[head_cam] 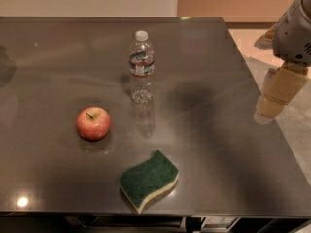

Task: Move water bottle near sponge

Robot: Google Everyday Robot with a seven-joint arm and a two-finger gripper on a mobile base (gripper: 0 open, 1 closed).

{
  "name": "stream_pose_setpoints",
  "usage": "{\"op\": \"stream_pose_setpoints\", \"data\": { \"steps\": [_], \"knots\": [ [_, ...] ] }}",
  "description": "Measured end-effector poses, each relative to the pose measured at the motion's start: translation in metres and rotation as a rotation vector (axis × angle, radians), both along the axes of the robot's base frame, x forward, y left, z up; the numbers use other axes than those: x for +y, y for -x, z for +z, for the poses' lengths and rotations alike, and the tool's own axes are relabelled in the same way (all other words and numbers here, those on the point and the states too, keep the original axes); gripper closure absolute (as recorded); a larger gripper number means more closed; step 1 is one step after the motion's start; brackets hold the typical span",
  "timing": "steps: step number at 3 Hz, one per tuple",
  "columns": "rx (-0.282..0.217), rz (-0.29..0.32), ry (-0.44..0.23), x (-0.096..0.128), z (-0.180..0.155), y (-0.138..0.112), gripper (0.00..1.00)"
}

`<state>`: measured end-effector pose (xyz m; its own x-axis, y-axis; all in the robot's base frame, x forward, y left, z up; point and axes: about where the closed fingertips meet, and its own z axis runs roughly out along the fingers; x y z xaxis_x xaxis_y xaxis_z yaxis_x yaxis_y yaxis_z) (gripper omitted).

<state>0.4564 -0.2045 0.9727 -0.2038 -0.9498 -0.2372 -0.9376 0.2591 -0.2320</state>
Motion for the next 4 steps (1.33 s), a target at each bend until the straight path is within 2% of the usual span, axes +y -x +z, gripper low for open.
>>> {"op": "stream_pose_setpoints", "data": {
  "steps": [1,2,3,4],
  "knots": [
    [-0.02,0.023,-0.08,0.028,-0.001,-0.034,0.0],
    [-0.043,0.037,-0.187,0.061,0.003,-0.07,0.0],
    [-0.059,0.065,-0.309,0.101,0.009,-0.098,0.0],
    [-0.052,0.095,-0.419,0.141,0.009,-0.117,0.0]
  ]
}}
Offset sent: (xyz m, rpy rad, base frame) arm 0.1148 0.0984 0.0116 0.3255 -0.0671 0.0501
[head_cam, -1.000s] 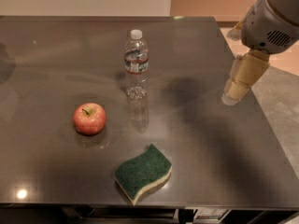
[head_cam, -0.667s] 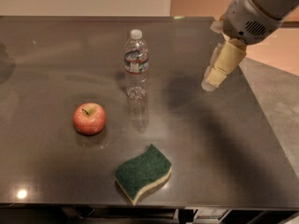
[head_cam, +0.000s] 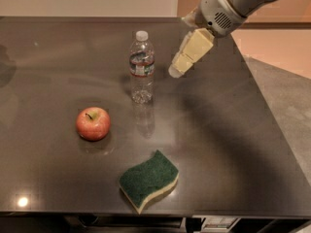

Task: Move water bottle near sponge

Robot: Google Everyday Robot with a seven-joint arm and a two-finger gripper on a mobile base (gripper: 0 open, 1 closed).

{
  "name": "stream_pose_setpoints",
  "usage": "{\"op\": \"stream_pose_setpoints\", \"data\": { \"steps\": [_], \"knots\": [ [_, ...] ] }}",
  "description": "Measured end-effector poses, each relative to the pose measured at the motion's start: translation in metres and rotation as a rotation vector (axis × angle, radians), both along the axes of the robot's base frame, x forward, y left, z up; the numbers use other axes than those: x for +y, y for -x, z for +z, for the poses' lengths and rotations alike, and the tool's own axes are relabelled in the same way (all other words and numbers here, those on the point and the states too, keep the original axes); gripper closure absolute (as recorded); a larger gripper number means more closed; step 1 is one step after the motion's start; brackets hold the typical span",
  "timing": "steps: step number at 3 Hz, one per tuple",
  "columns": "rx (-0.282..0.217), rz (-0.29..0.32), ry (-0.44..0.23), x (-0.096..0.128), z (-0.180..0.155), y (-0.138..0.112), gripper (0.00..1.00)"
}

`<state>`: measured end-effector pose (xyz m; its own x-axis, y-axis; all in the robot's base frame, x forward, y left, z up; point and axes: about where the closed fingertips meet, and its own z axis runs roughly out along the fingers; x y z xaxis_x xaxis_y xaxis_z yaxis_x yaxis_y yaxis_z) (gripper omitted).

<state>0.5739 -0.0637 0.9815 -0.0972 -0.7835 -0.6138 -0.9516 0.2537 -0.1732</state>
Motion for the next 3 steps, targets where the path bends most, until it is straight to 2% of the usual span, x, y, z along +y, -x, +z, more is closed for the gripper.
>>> {"op": "stream_pose_setpoints", "data": {
  "steps": [1,3],
  "knots": [
    [0.023,0.047,-0.066,0.036,-0.007,-0.012,0.0],
    [0.061,0.107,-0.119,0.083,-0.025,-0.023,0.0]
  ]
}}
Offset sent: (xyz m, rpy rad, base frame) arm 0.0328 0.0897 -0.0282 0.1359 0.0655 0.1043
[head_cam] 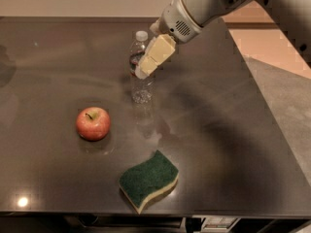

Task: Move water bottle near sponge

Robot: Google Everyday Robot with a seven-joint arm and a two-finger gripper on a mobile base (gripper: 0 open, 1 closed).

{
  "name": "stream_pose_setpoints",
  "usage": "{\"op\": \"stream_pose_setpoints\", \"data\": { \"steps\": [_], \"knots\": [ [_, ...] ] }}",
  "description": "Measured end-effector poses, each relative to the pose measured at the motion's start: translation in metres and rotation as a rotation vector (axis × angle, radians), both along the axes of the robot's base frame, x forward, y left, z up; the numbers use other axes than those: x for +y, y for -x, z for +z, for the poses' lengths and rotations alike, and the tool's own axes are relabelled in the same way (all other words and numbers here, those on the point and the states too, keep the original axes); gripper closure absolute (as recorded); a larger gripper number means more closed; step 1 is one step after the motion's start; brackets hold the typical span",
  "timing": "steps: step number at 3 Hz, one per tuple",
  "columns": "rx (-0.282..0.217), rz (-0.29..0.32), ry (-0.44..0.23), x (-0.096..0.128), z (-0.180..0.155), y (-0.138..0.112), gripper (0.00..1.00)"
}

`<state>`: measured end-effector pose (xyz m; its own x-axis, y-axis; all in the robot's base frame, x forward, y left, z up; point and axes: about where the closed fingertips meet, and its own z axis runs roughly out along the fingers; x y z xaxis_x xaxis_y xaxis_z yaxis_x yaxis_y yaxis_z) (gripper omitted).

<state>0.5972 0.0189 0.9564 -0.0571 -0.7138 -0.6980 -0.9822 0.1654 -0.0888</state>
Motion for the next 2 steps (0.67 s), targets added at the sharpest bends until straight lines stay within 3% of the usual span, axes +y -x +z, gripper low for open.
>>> {"op": "stream_pose_setpoints", "data": {
  "steps": [1,2],
  "knots": [
    [0.009,0.011,-0.006,0.0099,-0.0056,-0.002,0.17],
    [0.013,0.019,-0.013,0.0107,-0.0063,-0.0027,0.41]
  ]
}}
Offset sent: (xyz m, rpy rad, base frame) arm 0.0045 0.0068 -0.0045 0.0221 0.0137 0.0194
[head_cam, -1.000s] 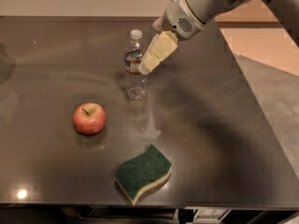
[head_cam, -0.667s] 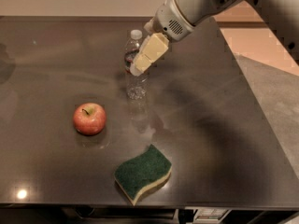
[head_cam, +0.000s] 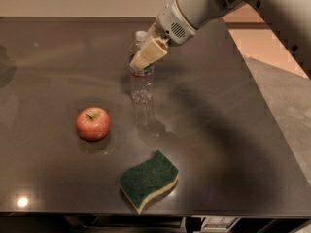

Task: Move water bottle near sponge

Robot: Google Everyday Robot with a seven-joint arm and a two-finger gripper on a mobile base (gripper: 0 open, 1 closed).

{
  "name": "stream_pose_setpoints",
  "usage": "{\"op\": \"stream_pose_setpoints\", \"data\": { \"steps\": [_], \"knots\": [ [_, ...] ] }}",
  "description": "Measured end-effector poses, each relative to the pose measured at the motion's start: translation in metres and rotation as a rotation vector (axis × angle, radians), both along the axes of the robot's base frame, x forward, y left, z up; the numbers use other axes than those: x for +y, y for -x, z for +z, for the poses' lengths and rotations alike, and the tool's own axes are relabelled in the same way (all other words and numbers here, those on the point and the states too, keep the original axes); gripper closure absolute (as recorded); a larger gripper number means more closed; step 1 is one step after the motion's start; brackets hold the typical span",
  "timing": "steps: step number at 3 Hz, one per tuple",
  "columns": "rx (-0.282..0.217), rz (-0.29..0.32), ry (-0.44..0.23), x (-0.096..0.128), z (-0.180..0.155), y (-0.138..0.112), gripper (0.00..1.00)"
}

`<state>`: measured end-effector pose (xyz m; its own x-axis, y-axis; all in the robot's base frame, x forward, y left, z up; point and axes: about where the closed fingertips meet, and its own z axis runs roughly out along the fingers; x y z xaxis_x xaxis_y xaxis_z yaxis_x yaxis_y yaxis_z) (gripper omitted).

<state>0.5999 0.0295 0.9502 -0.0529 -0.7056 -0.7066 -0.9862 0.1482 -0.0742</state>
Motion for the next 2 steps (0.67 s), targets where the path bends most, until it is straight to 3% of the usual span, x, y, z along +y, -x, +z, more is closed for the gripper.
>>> {"op": "stream_pose_setpoints", "data": {
  "steps": [1,2],
  "knots": [
    [-0.001,0.01,-0.008,-0.006,0.003,0.003,0.64],
    [-0.009,0.024,-0.002,-0.025,0.013,0.016,0.87]
  ]
}}
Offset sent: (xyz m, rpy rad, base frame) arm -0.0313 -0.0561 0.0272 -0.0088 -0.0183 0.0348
